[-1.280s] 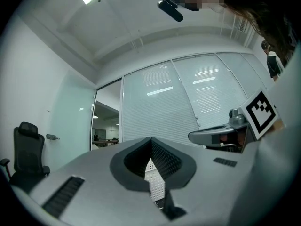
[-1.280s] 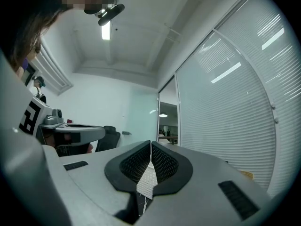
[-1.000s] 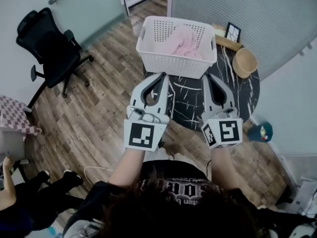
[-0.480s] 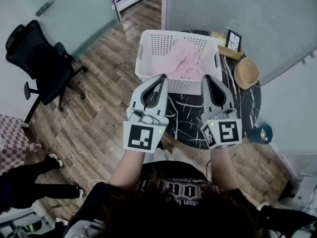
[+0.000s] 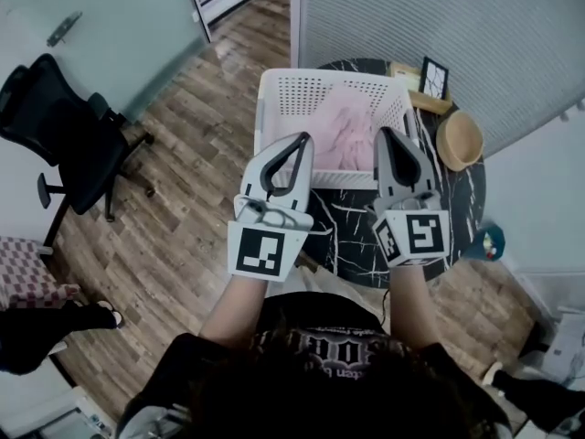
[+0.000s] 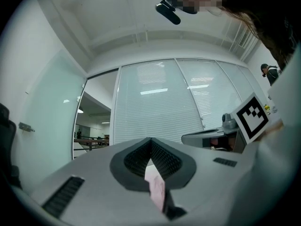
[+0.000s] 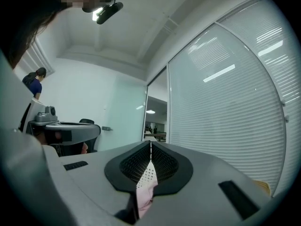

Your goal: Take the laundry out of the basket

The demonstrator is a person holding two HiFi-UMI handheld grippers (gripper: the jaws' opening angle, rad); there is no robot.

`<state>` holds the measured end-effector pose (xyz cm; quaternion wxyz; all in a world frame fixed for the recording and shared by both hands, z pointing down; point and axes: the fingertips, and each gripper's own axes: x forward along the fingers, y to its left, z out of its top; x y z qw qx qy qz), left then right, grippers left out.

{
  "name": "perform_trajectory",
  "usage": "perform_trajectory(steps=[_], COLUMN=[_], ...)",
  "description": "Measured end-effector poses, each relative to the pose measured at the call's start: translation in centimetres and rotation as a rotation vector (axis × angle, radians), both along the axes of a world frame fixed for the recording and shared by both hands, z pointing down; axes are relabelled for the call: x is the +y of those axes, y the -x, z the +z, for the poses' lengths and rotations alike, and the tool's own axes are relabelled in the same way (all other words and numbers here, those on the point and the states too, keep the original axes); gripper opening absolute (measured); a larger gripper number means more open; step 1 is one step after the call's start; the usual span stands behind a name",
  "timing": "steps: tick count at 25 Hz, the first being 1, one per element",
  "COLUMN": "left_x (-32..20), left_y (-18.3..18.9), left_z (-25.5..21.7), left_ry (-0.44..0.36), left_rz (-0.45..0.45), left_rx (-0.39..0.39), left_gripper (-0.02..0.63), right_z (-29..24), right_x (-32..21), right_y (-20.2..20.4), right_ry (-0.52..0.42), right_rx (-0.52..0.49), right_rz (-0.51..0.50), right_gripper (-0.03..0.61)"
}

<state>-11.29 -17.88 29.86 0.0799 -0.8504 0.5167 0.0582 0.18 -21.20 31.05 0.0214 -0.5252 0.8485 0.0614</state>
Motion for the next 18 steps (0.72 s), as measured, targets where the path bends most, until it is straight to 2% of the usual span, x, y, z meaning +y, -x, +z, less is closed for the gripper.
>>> perform_trajectory(steps=[7, 18], left_x=[-2.2, -4.4], left_y=[-0.5, -1.9], left_z=[0.2, 0.5], left_ry=[0.006, 0.006], left_rz=[0.015, -0.023], left_rx=[-0.002, -0.001], left_gripper=[0.000, 0.000], right_z=[0.2, 1.3], right_x=[-1.9, -4.3], right_y=[0.1, -0.4], right_ry=[0.009, 0.030], right_rx=[0.000, 0.008], right_rz=[0.004, -0.056], right_gripper=[0.029, 0.029])
